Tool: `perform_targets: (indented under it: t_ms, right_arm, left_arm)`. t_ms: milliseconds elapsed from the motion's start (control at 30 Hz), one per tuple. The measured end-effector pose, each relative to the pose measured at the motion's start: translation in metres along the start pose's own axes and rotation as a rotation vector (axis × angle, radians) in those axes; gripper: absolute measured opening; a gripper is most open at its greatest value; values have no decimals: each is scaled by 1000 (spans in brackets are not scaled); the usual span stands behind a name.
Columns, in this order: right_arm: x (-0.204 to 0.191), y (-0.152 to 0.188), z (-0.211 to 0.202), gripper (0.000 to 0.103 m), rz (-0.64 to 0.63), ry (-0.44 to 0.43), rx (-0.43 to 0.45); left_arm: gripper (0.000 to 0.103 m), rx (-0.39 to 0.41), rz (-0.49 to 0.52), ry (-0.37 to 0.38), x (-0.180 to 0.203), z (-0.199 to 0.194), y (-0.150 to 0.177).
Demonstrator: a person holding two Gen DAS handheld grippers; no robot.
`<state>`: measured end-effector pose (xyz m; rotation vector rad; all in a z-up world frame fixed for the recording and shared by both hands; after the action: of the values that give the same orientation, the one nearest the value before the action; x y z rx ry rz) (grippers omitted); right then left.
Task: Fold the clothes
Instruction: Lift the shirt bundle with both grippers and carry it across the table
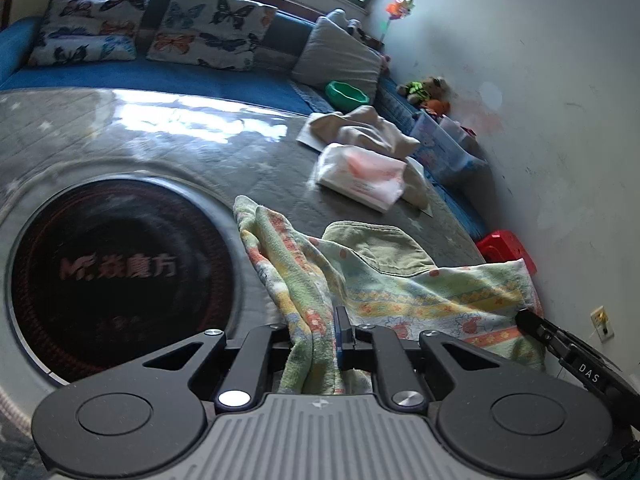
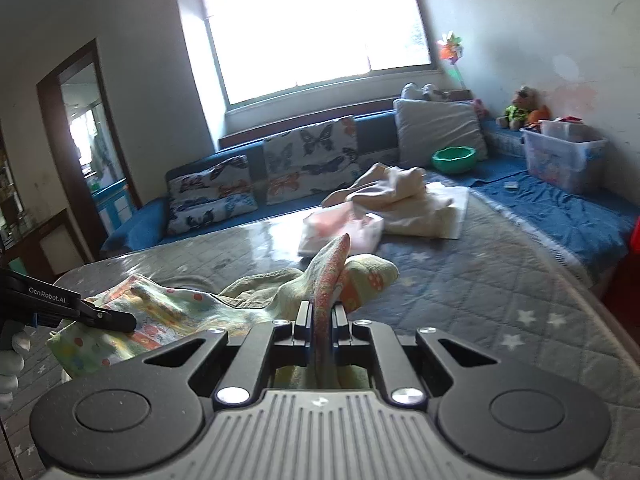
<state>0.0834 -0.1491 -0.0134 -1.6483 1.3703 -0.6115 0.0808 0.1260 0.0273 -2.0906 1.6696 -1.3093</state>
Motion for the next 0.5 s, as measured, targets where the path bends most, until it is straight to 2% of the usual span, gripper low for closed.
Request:
perform_targets:
  t_ms: [500]
  right_arm:
    - [53,-9,-33,8,17,132,66]
  left_arm:
    - [13,-65,147,16,69,59,-9]
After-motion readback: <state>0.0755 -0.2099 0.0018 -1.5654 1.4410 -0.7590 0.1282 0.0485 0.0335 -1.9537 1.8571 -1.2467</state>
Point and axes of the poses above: each gripper's, at about its wrist camera, not at the fingertips, and z roughly the way its jaws point, x to its right, y to its underside, the point moved 2 cm from there along z, roughly the way its jaws point, and after that the axes turned 8 degrees about y, right-handed, at the moved point
